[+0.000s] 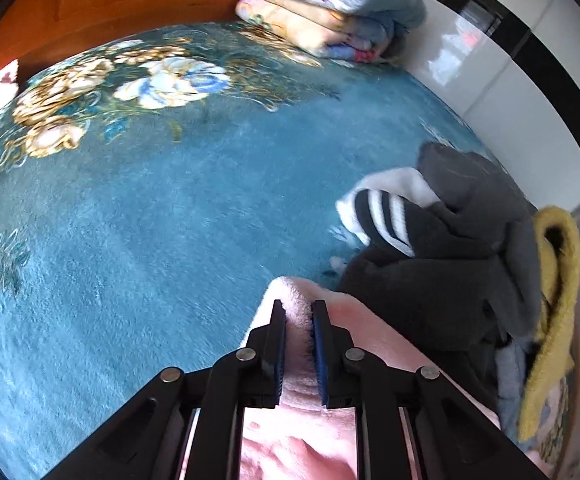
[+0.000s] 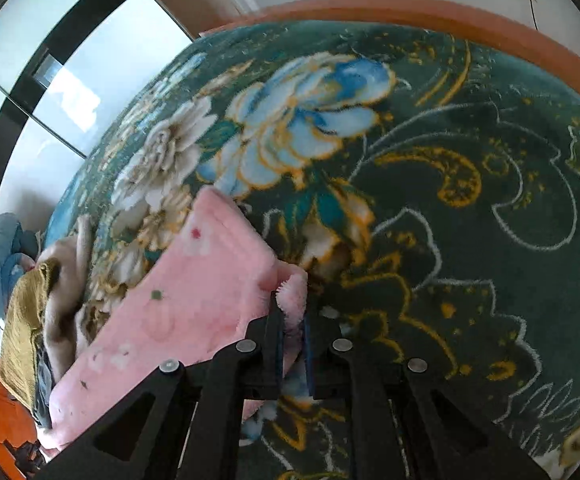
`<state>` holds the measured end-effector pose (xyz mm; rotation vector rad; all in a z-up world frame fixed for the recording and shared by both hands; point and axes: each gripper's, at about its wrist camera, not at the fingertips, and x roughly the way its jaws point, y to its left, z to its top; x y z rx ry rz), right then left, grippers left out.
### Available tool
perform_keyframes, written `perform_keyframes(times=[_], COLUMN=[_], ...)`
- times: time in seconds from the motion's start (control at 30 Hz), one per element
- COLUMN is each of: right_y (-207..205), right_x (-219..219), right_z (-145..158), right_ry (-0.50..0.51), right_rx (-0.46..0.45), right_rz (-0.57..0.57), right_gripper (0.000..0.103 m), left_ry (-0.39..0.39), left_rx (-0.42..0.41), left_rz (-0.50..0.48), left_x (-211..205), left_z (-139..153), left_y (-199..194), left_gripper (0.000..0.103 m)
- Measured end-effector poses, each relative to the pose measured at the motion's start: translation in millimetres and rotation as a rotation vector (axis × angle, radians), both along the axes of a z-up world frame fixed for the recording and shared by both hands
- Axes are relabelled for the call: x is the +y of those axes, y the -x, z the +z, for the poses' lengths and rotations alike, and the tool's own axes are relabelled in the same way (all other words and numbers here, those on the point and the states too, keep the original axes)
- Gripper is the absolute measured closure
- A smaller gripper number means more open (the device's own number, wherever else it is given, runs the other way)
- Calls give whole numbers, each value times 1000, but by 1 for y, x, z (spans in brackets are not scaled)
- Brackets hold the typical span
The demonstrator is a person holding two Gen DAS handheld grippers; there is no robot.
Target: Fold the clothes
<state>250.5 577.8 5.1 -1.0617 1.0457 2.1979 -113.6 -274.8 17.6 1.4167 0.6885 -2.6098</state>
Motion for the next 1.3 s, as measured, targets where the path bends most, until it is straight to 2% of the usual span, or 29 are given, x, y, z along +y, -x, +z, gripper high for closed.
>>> perform_keyframes(times=[0.03,0.1,0.13,0.17,0.33,0.37,0.43,0.6,0.7,0.77,0.87,0.97,1.1,1.2,1.3], right_y=[-2,-10,-13,-16,-49,-58,-74,-95,-106,-114,-137,-183,-242,-271,-279], right_x=[-1,-5,-6,-7,-33,-40,-59,-99,-111,-117,-119,-104,-76,-75,-80], right_z=[5,21,29,37,81,90,97,75,61,51,44,44,16,-7,-20], right_ry=[-6,-44,-57,-71,-128,-134,-140,-116,-82,-52,-48,-50,81,180,261], right_rx=[11,34,39,44,138,165,196,152,144,141,146,195,195,196,279], right_rz=[-1,4,11,20,71,84,130,244,267,270,209,97,-47,-84,-74], right_gripper=[92,88,81,75,68,64,63,60,60,59,59,59,59,59,59], left_ry=[1,-19,-34,-47,-60,-55,-59,-84,-170,-178,-188,-213,-237,-254,-289], left_rx=[-3,12,22,34,112,120,128,63,49,33,24,32,43,53,55], left_rz=[-12,-15,-14,-12,13,18,33,55,47,40,37,44,56,65,87], left_x=[0,-6,-10,-15,-45,-51,-64,-81,-80,-72,-64,-63,-65,-66,-70], left_z=[4,15,20,26,56,56,46,-8,-29,-37,-46,-53,-58,-60,-63], left_y=[-2,-13,-18,-26,-96,-117,-158,-230,-245,-243,-241,-241,-242,-243,-244], left_gripper=[79,53,49,48,47,46,46,46,46,46,45,47,48,54,61])
